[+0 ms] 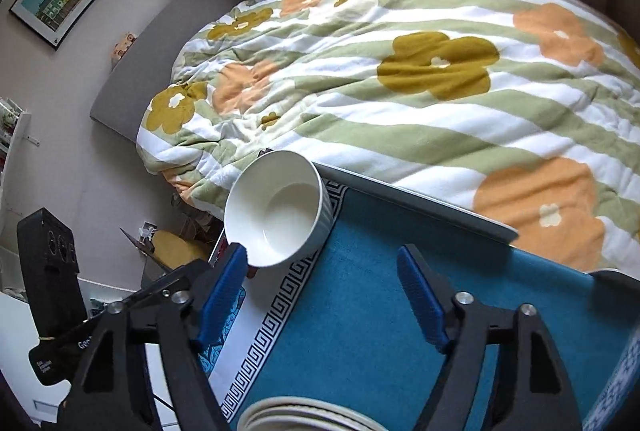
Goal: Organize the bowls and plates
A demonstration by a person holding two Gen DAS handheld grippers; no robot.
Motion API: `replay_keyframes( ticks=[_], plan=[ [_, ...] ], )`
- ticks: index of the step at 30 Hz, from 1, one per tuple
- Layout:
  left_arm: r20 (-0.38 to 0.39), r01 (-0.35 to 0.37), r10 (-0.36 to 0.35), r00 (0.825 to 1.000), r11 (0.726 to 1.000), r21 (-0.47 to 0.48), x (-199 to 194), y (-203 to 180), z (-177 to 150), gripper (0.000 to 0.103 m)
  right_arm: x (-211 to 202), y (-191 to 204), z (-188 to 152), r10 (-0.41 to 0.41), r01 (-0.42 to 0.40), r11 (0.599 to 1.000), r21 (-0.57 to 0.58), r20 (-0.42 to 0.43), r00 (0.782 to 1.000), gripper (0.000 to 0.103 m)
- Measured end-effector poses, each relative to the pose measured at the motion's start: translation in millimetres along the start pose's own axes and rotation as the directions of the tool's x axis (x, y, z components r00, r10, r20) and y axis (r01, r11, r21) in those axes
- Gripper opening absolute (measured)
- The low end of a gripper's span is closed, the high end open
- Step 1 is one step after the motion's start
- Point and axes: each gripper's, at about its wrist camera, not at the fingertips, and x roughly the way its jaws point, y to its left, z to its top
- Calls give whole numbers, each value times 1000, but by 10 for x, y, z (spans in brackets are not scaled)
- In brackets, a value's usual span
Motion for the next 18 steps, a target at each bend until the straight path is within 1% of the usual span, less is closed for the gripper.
replay_keyframes(
  ticks=[1, 3, 4, 6, 8, 10, 11, 12, 13, 14, 15, 16, 18],
  plan=[
    [-11, -1, 0, 1000, 1000, -8, 99, 37, 49, 58, 121, -8, 37, 1, 0, 1000, 6, -17, 1000, 63],
    [-28, -3, 3, 1000, 1000, -13, 241, 100, 133, 52, 339, -14, 85, -1, 2, 1000, 10, -49, 999, 55],
    [-35, -7, 7, 999, 1000, -14, 305, 123, 164, 49, 424, -19, 104, 1, 0, 1000, 13, -63, 998, 53],
    [-44, -11, 10, 999, 1000, -15, 396, 164, 231, 46, 569, -23, 135, 9, -8, 1000, 18, -78, 997, 46],
    [-58, -16, 16, 998, 1000, -9, 473, 177, 271, 44, 668, -30, 167, 11, -9, 1000, 24, -87, 996, 44],
    [-70, -17, 17, 997, 1000, -1, 538, 178, 297, 43, 729, -41, 191, 14, -11, 999, 34, -94, 995, 44],
    [-75, -15, 15, 997, 1000, 1, 575, 176, 308, 40, 763, -31, 207, 12, -9, 999, 36, -94, 995, 44],
    [-79, -14, 14, 997, 1000, 2, 602, 179, 313, 33, 789, -33, 215, 11, -8, 999, 37, -95, 995, 43],
    [-82, -16, 16, 997, 1000, 2, 629, 185, 318, 27, 813, -37, 226, 11, -7, 999, 38, -96, 995, 40],
    [-81, -26, 26, 996, 1000, 6, 641, 189, 315, 25, 839, -37, 235, 12, -8, 999, 40, -99, 995, 34],
    [-79, -38, 39, 996, 999, 12, 656, 196, 316, 20, 872, -35, 249, 11, -7, 999, 39, -103, 995, 32],
    [-76, -40, 41, 996, 999, 17, 659, 208, 314, 19, 885, -34, 250, 8, -4, 999, 37, -105, 994, 31],
    [-75, -35, 36, 997, 999, 16, 662, 218, 315, 19, 920, -26, 251, 8, -4, 999, 33, -112, 994, 19]
  ],
)
